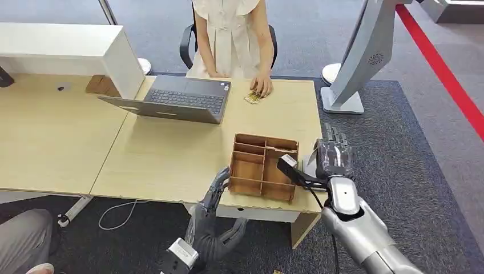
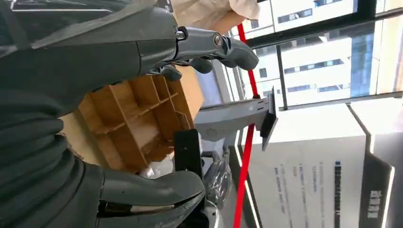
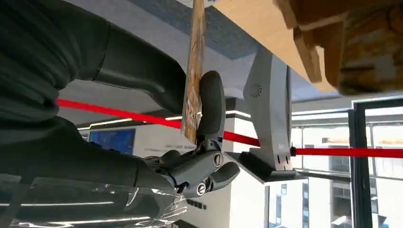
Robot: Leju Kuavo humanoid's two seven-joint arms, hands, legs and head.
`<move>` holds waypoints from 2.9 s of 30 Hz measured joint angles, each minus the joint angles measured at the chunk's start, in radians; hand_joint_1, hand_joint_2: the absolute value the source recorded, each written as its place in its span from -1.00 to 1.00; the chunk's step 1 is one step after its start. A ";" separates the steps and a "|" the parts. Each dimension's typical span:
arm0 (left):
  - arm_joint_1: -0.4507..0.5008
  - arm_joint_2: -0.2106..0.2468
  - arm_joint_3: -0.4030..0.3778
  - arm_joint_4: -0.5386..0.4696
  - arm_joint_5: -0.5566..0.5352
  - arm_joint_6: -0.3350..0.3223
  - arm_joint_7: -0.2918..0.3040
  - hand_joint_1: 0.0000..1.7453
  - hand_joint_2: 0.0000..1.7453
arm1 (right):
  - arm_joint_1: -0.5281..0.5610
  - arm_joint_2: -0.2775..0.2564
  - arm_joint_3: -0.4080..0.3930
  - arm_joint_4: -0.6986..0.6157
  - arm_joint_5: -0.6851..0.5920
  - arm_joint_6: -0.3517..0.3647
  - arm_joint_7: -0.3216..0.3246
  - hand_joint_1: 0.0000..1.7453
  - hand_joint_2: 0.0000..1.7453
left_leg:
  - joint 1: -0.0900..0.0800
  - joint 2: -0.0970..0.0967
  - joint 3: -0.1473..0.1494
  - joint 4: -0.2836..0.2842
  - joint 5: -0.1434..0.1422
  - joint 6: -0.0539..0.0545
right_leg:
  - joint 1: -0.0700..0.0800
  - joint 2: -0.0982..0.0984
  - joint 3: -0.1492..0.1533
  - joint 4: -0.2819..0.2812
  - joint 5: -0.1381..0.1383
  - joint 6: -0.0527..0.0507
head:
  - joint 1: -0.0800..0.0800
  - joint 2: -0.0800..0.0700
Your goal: Pass the card to the sensor for recognition and then transmit it.
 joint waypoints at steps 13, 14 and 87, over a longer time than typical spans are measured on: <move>0.006 0.006 0.001 -0.016 -0.010 0.017 0.009 -1.00 1.00 | -0.001 0.027 -0.010 0.073 -0.039 -0.023 -0.022 1.00 1.00 | 0.000 0.000 0.000 0.000 0.000 0.000 | 0.000 0.000 0.000 0.000 0.000 0.000 | 0.000 0.000; 0.006 0.007 0.001 -0.018 -0.011 0.022 0.010 -1.00 1.00 | -0.002 0.031 -0.011 0.079 -0.042 -0.024 -0.028 1.00 1.00 | 0.000 0.000 0.000 0.000 0.000 0.000 | 0.000 0.000 0.000 0.000 0.000 0.000 | 0.000 0.000; 0.056 0.026 0.045 -0.063 -0.058 0.056 0.036 -1.00 1.00 | -0.041 0.069 -0.061 0.027 -0.195 -0.064 -0.058 1.00 1.00 | 0.000 0.000 0.002 0.000 0.000 0.000 | 0.000 0.000 0.001 0.000 0.000 0.000 | 0.000 0.000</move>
